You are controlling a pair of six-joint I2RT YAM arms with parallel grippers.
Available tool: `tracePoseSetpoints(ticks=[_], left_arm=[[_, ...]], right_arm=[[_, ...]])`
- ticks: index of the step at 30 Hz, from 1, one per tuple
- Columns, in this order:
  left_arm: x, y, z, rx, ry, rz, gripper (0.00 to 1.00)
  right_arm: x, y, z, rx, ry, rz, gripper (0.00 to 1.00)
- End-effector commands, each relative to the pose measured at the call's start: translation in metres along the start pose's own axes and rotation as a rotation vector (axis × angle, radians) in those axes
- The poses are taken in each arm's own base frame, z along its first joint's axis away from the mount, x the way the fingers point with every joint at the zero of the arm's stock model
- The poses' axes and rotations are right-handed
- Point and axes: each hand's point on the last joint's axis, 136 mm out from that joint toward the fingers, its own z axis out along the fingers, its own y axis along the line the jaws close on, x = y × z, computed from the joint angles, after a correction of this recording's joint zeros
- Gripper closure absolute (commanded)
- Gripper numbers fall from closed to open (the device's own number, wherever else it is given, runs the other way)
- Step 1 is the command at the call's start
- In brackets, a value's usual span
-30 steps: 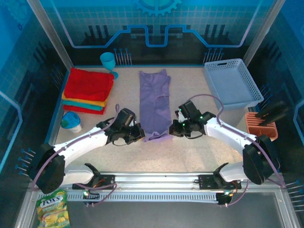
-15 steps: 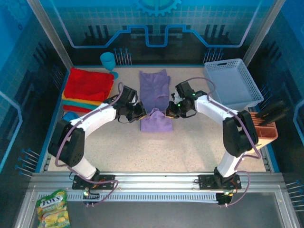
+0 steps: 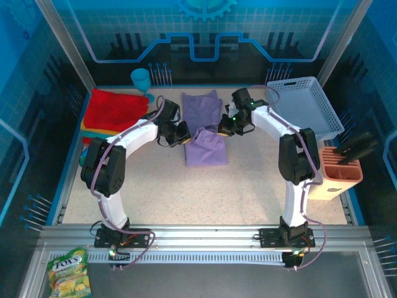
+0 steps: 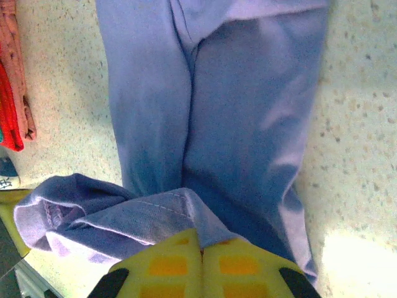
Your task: Fold and stack the t-shirts
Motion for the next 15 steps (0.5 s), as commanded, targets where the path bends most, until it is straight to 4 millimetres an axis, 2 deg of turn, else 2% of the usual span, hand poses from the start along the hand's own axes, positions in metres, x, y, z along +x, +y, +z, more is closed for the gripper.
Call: tracePoseSetpoints(ticks=[1, 9, 10, 12, 13, 14, 15], left_arm=[[-0.015, -0.002, -0.002, 0.001, -0.012, 0.012, 1.0], [-0.035, -0.003, 0.013, 0.003, 0.0, 0.008, 1.0], [-0.038, -0.001, 0.015, -0.004, 0.003, 0.005, 0.97], [-0.042, 0.003, 0.02, -0.007, 0.01, -0.006, 0.78], [-0.043, 0.003, 0.022, -0.005, 0.011, -0.009, 0.65], [-0.045, 0.004, 0.023, -0.005, 0.009, -0.009, 0.55], [-0.046, 0.004, 0.022, -0.01, 0.005, -0.007, 0.54]], right_arm=[[-0.001, -0.002, 0.005, -0.002, 0.047, -0.008, 1.0], [-0.015, -0.006, 0.021, 0.005, 0.055, -0.004, 0.95], [-0.017, -0.005, 0.022, -0.003, 0.052, -0.003, 0.93], [-0.021, -0.005, 0.024, -0.005, 0.049, 0.0, 0.89], [-0.024, -0.005, 0.025, 0.0, 0.045, -0.002, 0.79], [-0.027, -0.007, 0.026, 0.008, 0.04, -0.004, 0.59], [-0.029, -0.006, 0.025, 0.009, 0.033, -0.012, 0.44]])
